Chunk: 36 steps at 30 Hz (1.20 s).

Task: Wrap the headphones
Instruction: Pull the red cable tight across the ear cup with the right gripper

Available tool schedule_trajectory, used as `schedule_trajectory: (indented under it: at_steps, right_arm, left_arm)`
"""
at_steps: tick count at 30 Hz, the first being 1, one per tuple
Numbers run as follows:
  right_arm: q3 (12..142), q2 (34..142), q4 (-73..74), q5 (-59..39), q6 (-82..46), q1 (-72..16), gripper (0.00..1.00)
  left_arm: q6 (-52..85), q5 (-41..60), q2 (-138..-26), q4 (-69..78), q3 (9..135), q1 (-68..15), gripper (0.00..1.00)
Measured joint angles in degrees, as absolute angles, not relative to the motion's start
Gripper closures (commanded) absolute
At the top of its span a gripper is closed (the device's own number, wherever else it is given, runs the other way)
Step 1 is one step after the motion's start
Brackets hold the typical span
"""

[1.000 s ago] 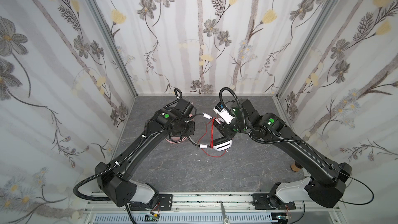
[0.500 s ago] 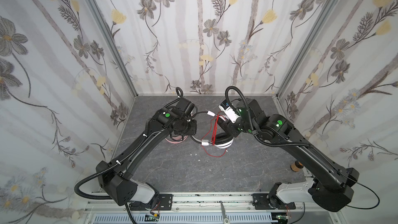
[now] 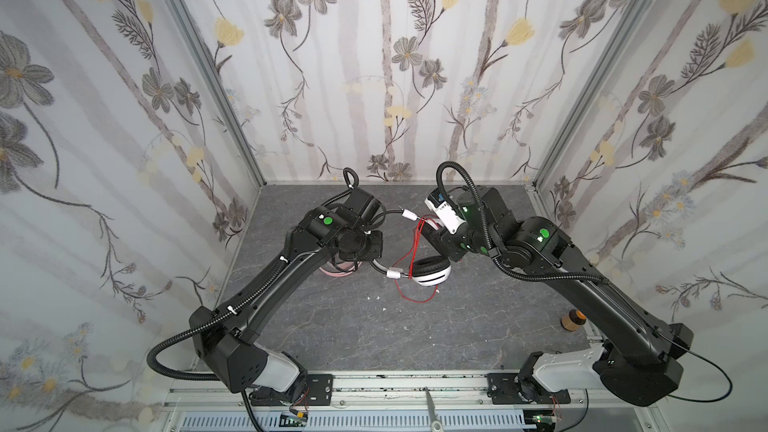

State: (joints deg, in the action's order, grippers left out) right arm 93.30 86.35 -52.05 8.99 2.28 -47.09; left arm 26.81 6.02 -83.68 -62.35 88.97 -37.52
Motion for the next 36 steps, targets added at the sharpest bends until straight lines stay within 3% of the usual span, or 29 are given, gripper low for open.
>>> schedule_trajectory:
  at_steps: [11, 23, 28, 31, 36]
  right_arm:
    - [90.28, 83.57, -50.63, 10.83, 8.78, -47.20, 0.73]
    - [87.55, 81.84, -48.60, 4.86, 7.92, -46.87, 0.63]
    - [86.13, 80.82, -47.99, 1.39, 6.20, -46.85, 0.52]
    - [86.02, 80.01, -47.79, -2.17, 6.04, -46.89, 0.36]
    - [86.02, 78.78, -48.05, -6.07, 5.80, -46.63, 0.32]
  left_arm:
    - [23.53, 5.65, -84.14, -65.95, 92.01, -37.52, 1.00]
    - [23.29, 4.43, -84.20, -68.49, 93.23, -37.39, 1.00]
    - [24.03, 4.14, -84.09, -69.84, 93.27, -37.23, 1.00]
    - [24.12, 3.73, -83.88, -69.63, 93.25, -36.95, 1.00]
    - [24.16, 1.89, -83.64, -68.95, 93.10, -36.60, 1.00]
